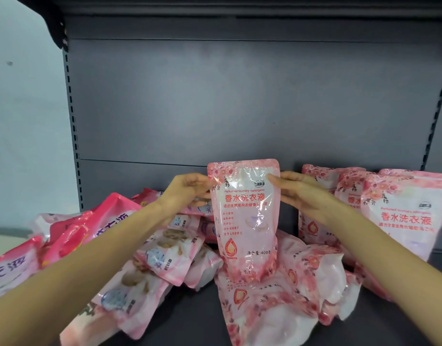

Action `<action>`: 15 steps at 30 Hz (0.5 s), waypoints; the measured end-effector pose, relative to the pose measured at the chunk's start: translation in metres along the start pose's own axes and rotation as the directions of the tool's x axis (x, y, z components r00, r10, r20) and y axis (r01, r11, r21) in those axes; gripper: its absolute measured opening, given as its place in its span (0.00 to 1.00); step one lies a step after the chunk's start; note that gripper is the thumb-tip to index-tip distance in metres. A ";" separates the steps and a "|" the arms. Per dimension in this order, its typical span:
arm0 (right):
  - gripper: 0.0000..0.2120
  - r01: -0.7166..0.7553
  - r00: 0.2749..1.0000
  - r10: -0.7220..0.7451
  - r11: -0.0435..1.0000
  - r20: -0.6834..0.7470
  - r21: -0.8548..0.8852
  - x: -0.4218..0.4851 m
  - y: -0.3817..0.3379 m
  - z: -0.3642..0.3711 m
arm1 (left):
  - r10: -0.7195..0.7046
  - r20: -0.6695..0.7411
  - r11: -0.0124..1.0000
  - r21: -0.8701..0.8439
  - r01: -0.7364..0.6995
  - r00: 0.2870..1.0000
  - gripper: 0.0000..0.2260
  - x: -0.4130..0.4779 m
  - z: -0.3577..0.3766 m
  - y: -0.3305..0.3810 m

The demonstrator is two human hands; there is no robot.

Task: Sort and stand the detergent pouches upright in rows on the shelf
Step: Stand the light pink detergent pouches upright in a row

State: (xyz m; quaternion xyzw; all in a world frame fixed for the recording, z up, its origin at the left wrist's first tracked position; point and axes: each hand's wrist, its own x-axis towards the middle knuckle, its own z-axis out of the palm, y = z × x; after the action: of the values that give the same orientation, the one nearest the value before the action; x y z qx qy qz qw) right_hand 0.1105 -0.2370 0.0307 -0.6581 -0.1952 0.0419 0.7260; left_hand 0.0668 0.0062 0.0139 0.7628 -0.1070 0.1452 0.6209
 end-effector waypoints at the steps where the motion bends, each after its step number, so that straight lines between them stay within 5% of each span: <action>1: 0.06 -0.007 1.000 0.007 1.000 0.002 0.031 -0.003 0.000 0.001 | -0.010 0.015 1.000 -0.017 0.010 1.000 0.04 -0.005 -0.001 0.001; 8: 0.11 -0.011 1.000 0.012 0.990 -0.003 0.139 -0.025 -0.005 0.014 | -0.084 0.146 0.996 0.012 0.084 0.986 0.14 -0.026 -0.001 0.006; 15: 0.11 0.070 0.997 -0.069 0.998 -0.041 0.004 -0.048 -0.005 0.028 | -0.016 0.156 0.987 -0.156 0.041 0.988 0.11 -0.044 0.002 0.000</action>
State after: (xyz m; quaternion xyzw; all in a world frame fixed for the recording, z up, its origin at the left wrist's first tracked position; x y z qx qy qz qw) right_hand 0.0560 -0.2261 0.0258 -0.6498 -0.2030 0.0037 0.7325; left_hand 0.0254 0.0036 -0.0022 0.7215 -0.1549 0.0680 0.6714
